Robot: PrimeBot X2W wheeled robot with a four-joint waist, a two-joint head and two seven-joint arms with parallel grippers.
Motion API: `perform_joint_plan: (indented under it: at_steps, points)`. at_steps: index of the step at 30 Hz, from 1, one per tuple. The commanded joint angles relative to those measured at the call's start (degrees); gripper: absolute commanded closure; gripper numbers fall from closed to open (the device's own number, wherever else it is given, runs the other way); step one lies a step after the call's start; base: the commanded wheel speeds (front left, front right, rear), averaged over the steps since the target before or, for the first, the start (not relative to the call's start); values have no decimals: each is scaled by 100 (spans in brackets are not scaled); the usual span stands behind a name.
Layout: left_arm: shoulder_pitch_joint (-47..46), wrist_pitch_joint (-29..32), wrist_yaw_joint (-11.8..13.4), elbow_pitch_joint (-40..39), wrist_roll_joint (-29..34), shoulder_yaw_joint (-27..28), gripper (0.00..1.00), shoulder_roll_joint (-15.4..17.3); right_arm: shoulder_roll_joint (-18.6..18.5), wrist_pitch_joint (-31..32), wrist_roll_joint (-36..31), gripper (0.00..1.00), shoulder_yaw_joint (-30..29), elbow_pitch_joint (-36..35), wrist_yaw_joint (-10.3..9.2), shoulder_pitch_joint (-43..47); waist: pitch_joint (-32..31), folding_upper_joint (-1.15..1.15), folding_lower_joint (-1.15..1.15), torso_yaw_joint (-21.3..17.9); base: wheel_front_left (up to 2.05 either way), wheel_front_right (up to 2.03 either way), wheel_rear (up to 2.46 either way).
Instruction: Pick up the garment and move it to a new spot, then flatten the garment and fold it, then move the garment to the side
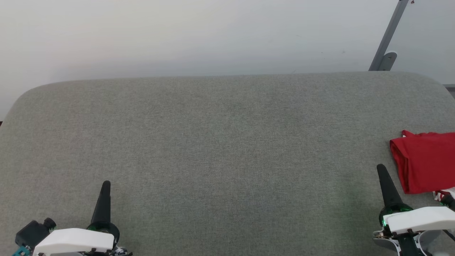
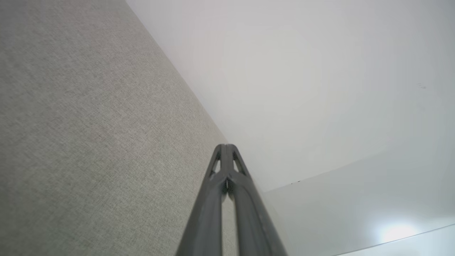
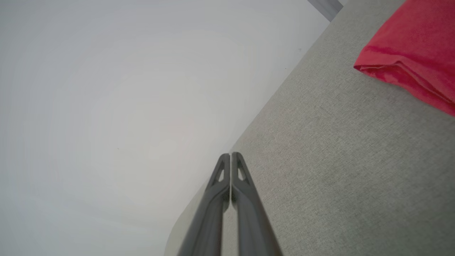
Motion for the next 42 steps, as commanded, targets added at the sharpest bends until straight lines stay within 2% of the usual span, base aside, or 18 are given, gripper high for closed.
perform_joint_plan:
  at_steps: [1,42]
  points:
    - [-144,49,2,-18,-215,36,100,20,4,37,194,100,14,-17,0,-129,0,0,0,-6,0,0,0]
    - [-516,598,4,244,-2028,183,100,-147,69,289,2150,100,39,302,-1,-370,-9,0,0,-129,0,0,0]
